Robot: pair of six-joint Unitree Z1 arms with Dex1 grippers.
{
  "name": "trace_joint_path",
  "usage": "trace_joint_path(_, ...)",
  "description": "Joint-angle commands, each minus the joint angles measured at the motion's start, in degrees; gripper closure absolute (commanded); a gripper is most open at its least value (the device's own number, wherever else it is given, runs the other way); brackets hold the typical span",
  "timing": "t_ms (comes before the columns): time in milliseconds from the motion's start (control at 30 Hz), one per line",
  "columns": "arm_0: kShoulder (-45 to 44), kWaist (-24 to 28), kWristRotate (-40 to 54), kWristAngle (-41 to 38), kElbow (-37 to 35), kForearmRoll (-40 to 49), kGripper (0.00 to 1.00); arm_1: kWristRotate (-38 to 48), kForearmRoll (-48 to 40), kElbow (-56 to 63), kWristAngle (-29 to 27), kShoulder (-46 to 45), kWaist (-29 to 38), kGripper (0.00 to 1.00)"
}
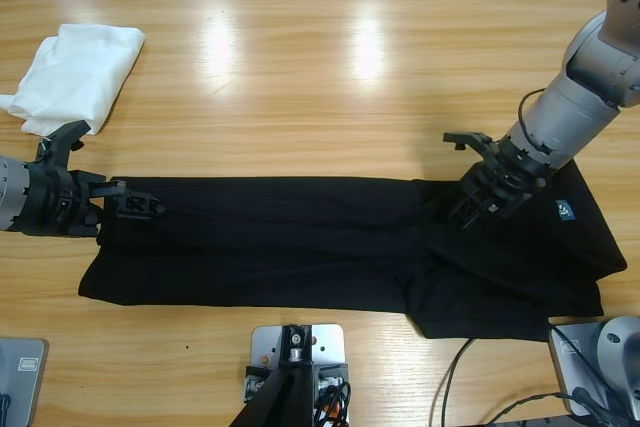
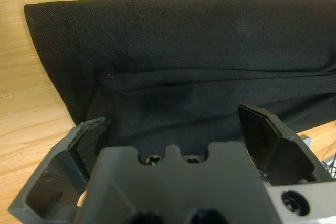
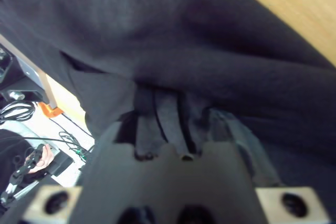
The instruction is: Fold clothes
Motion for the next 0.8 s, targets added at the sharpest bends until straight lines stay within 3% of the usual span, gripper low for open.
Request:
trace_joint_path(33, 1.39, -0.64, -1.04, 0.95, 1.06, 0.72, 0.041, -0.66, -0.93, 1.82, 2.25, 0.61, 1.63, 0.736)
trace_joint_path(233, 1.41, -0.64, -1.35, 0.90, 1.50, 0.72, 0.041, -0.90, -0.82, 1.96, 3.29, 0.06, 1.63, 0.740)
trace_joint_path(300, 1.36, -0.64, -1.44, 0.92, 1.45, 0.72, 0.041, -1.03, -0.93, 2.00, 3.92, 0.59, 1.63, 0.889)
trace_joint_path(333, 1.34, -0.64, -1.44, 0.92, 1.45, 0.72, 0.041, -1.10, -0.93, 1.93, 4.10, 0.78, 1.63, 0.897)
trace_joint_path(367, 1.34, -0.64, -1.44, 0.90, 1.47, 0.72, 0.041, -1.17, -0.98, 1.91, 4.17, 0.87, 1.63, 0.999)
trace_joint_path(633, 1.74, -0.64, -1.70, 0.90, 1.85, 0.72, 0.041, -4.63, -1.72, 0.01, 3.52, -1.24, 1.63, 1.000)
trace_joint_path(800, 2.03, -0.64, -1.70, 0.90, 2.20, 0.66, 0.041, -9.30, -1.28, -5.90, 0.21, -4.82, 2.21, 1.000)
